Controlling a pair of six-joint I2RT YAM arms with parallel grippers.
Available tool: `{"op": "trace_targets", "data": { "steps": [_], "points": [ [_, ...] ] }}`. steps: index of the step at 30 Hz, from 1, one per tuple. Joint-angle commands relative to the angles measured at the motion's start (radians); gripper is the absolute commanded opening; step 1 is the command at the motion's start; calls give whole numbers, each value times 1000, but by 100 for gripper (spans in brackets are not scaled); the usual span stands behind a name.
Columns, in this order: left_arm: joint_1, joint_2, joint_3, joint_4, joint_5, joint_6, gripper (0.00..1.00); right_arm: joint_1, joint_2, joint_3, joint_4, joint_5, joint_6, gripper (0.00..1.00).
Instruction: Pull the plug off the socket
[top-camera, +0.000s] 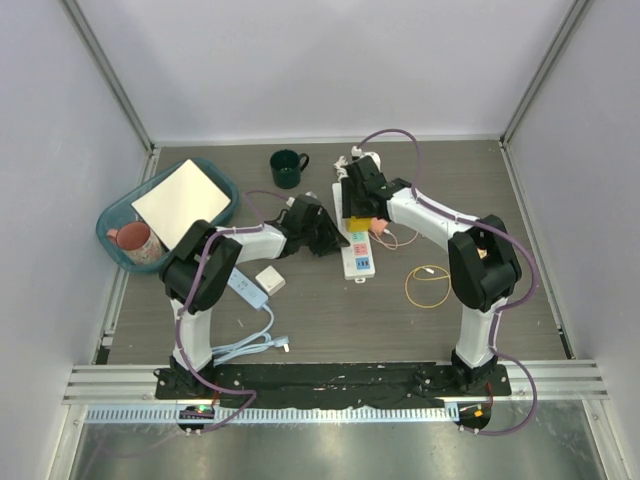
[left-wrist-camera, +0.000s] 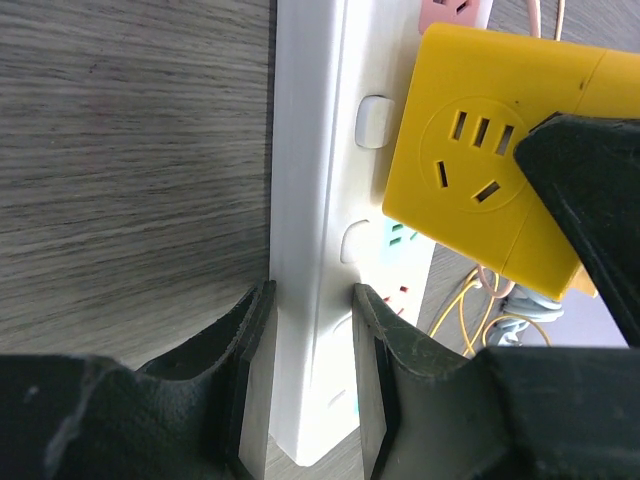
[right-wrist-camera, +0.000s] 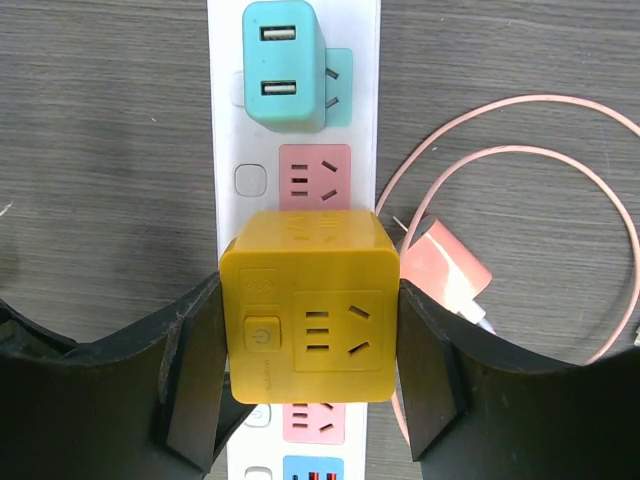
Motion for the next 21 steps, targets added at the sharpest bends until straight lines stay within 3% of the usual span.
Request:
{"op": "trace_targets", "data": {
  "steps": [1,5,12,21],
  "points": [
    [8,178,-78,-315,-278,91,30,44,-148,85,61,-29,-15,1],
    [7,182,-77,-327,-301,98,30,-22,-151,53,111,-193,74,1],
    [7,185,-68,-352,-324,105,29,-63,-163,33,121,-265,146,1],
    [7,187,-66,-363,-335,110,28,75,-117,177,-33,47,-15,1]
  ]
}}
